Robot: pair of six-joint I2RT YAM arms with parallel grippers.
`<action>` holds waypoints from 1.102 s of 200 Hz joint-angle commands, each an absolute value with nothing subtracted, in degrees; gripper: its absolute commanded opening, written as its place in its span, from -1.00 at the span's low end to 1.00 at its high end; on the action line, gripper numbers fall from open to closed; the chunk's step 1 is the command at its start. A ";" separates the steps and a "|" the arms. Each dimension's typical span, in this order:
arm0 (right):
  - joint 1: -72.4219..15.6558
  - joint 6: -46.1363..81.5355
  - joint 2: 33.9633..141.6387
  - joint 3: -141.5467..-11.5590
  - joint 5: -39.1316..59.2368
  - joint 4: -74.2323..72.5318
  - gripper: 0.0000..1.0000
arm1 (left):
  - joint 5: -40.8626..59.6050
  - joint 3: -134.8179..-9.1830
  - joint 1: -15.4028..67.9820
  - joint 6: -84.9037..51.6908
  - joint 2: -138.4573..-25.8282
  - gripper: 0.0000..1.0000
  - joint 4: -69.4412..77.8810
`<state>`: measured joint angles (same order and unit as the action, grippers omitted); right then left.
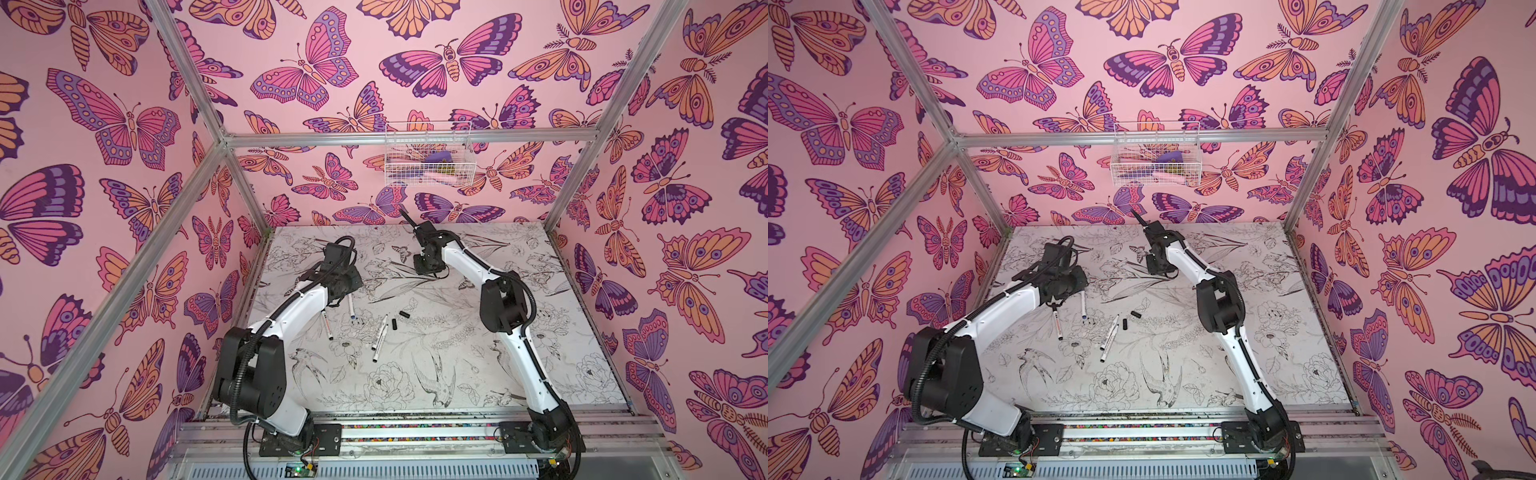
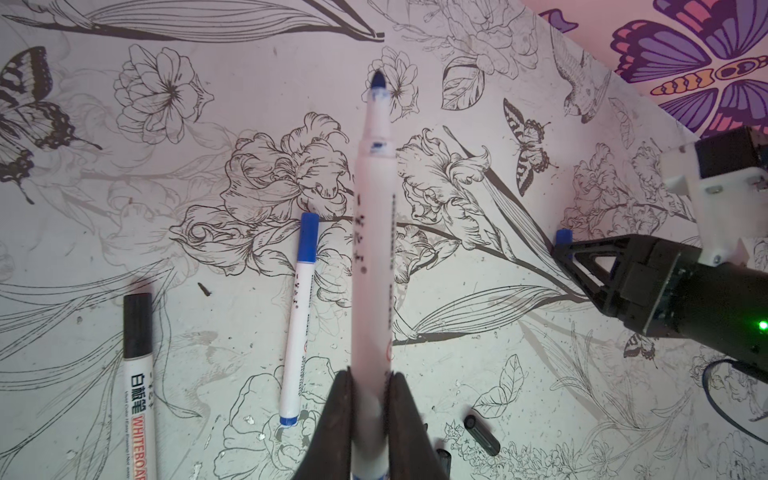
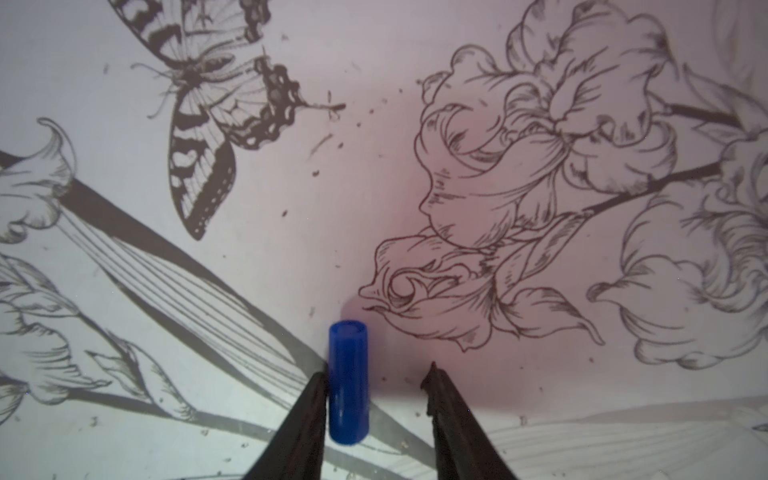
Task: Insert the pens into the pen caps
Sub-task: 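Grasp the blue cap with the right gripper and lift it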
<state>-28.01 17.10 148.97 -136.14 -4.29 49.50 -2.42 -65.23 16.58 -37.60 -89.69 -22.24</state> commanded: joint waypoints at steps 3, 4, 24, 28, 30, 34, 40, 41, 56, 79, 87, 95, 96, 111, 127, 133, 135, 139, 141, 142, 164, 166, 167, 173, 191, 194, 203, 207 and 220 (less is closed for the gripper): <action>-28.36 15.85 154.04 -140.59 -5.45 54.31 -0.18 | -1.18 -63.77 16.98 -37.97 -88.52 -1.00 -21.86; -28.37 15.84 154.10 -140.83 -5.49 54.40 -0.19 | -1.16 -63.75 16.97 -38.02 -88.47 -1.00 -21.83; -28.48 15.40 155.54 -143.39 -5.42 55.03 -0.25 | -0.80 -63.03 17.27 -37.58 -88.01 -1.00 -21.88; -28.48 15.38 155.72 -143.59 -5.44 55.16 -0.27 | -0.67 -62.81 17.30 -37.54 -87.89 -1.00 -21.95; -28.48 15.31 155.80 -143.63 -5.45 55.21 -0.28 | -0.63 -62.72 17.31 -37.47 -87.85 -1.00 -21.97; -28.48 15.29 155.84 -143.70 -5.57 55.39 -0.31 | -0.61 -62.61 17.31 -37.44 -87.73 -1.00 -21.97; -28.48 15.29 155.89 -143.49 -5.48 55.47 -0.35 | -0.48 -62.35 17.36 -37.50 -87.46 -1.00 -22.00; -28.48 15.29 155.90 -143.46 -5.42 55.51 -0.36 | -0.46 -62.29 17.34 -37.42 -87.41 -1.00 -21.99; -28.48 15.46 155.85 -142.88 -4.72 56.15 -0.49 | -0.35 -61.71 17.44 -37.28 -86.85 -1.00 -22.25; -28.56 15.56 153.20 -138.83 -3.70 54.59 -0.79 | -0.28 -61.01 17.66 -37.44 -85.69 -1.00 -22.42; -28.48 15.64 151.60 -137.14 -3.28 53.62 -0.90 | 0.22 -60.99 17.75 -37.28 -85.49 -1.00 -22.37; -28.35 16.04 149.64 -135.91 -2.59 52.97 -0.98 | 1.81 -61.23 17.99 -36.16 -85.73 -1.00 -22.18; -28.32 16.15 149.48 -135.81 -2.48 52.90 -0.99 | 2.05 -61.29 18.05 -35.92 -85.75 -1.00 -22.07; -27.92 16.47 144.18 -133.01 -0.15 52.00 -1.00 | 6.48 -62.29 19.32 -32.20 -86.86 -1.00 -21.16; -27.25 17.55 134.78 -124.59 4.65 46.81 -1.00 | 11.04 -62.80 21.88 -28.14 -87.77 -1.00 -19.38; -26.79 18.35 130.60 -119.85 7.38 43.41 -1.00 | 12.26 -62.63 22.94 -27.16 -88.01 -1.00 -18.54; -26.67 18.65 128.93 -118.12 8.04 42.16 -1.00 | 12.69 -62.55 23.23 -26.85 -88.03 -1.00 -18.17; -26.41 19.21 125.86 -114.80 10.03 39.87 -1.00 | 13.78 -62.33 23.86 -26.38 -88.16 -1.00 -17.42; -26.22 19.59 124.28 -113.21 11.05 38.47 -1.00 | 14.39 -62.01 24.23 -26.15 -88.22 -1.00 -16.66; -26.12 19.77 123.57 -112.41 11.55 37.78 -1.00 | 14.66 -61.86 24.33 -26.04 -88.19 -1.00 -16.37; -24.55 24.71 109.23 -95.63 21.80 24.38 -1.00 | 19.73 -58.12 27.04 -24.45 -88.15 -1.00 -8.62; -24.49 25.23 107.92 -94.18 22.46 23.06 -1.00 | 20.18 -57.79 27.35 -24.26 -88.15 -1.00 -7.80; -24.46 25.45 107.31 -93.49 22.79 22.43 -1.00 | 20.29 -57.59 27.43 -24.13 -88.11 -1.00 -7.59; -24.37 26.77 104.14 -89.37 24.56 19.03 -1.00 | 21.35 -56.64 28.31 -23.41 -88.05 -1.00 -5.41; -24.38 29.77 96.55 -79.29 29.51 8.89 -1.00 | 22.75 -54.20 30.75 -21.98 -87.93 -1.00 0.21; -24.35 30.29 95.20 -78.10 30.09 7.37 -1.00 | 22.97 -53.88 31.05 -21.95 -87.88 -1.00 1.03; -24.35 32.10 92.19 -74.03 31.27 3.16 -1.00 | 23.45 -53.36 31.77 -21.97 -87.88 -1.00 2.94; -24.37 32.88 91.33 -72.62 31.69 1.49 -1.00 | 23.26 -53.13 32.02 -22.08 -87.81 -1.00 3.53; -24.35 35.19 87.80 -68.64 32.87 -3.15 -1.00 | 23.12 -52.36 32.76 -22.14 -87.51 -1.00 6.27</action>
<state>-24.03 28.93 89.82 -75.83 26.11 10.28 20.43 -53.78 31.70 -24.14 -87.59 -2.94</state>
